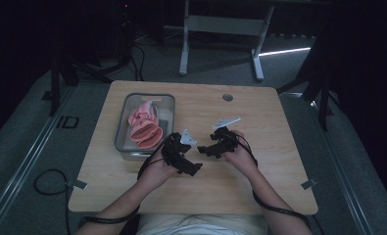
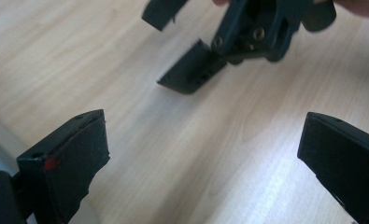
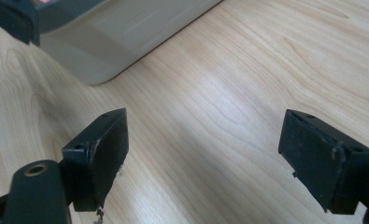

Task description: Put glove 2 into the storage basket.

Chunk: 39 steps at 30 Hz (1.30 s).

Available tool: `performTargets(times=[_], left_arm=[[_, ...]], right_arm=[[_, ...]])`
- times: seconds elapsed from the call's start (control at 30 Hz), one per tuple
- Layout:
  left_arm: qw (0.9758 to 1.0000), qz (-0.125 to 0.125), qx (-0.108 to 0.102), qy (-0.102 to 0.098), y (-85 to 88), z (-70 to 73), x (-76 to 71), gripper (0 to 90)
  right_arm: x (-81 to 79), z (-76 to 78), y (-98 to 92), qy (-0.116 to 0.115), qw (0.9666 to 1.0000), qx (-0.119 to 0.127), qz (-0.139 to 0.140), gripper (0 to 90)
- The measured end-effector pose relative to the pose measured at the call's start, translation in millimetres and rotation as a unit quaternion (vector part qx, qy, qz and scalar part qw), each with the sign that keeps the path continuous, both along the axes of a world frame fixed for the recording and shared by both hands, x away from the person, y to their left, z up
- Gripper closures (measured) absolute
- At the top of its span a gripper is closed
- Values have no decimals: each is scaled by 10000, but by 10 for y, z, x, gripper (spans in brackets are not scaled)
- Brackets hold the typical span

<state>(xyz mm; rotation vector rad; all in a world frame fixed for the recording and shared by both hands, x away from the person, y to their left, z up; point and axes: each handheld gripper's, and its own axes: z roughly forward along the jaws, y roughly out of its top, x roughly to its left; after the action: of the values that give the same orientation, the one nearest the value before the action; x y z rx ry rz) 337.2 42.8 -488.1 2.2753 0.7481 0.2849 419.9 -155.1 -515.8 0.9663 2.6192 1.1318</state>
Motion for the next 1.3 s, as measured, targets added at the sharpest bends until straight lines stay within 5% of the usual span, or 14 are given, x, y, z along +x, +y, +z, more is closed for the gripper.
performTargets(times=[0.87,1.3], left_arm=[[9986,-404,98,324,-73,-565,-187,16],[9976,-581,-76,369,-44,-738,-269,17]], right_arm=[[-254,-297,-322,-181,9994,-274,-100,159],[-373,-422,-424,-248,9992,-309,-31,145]])
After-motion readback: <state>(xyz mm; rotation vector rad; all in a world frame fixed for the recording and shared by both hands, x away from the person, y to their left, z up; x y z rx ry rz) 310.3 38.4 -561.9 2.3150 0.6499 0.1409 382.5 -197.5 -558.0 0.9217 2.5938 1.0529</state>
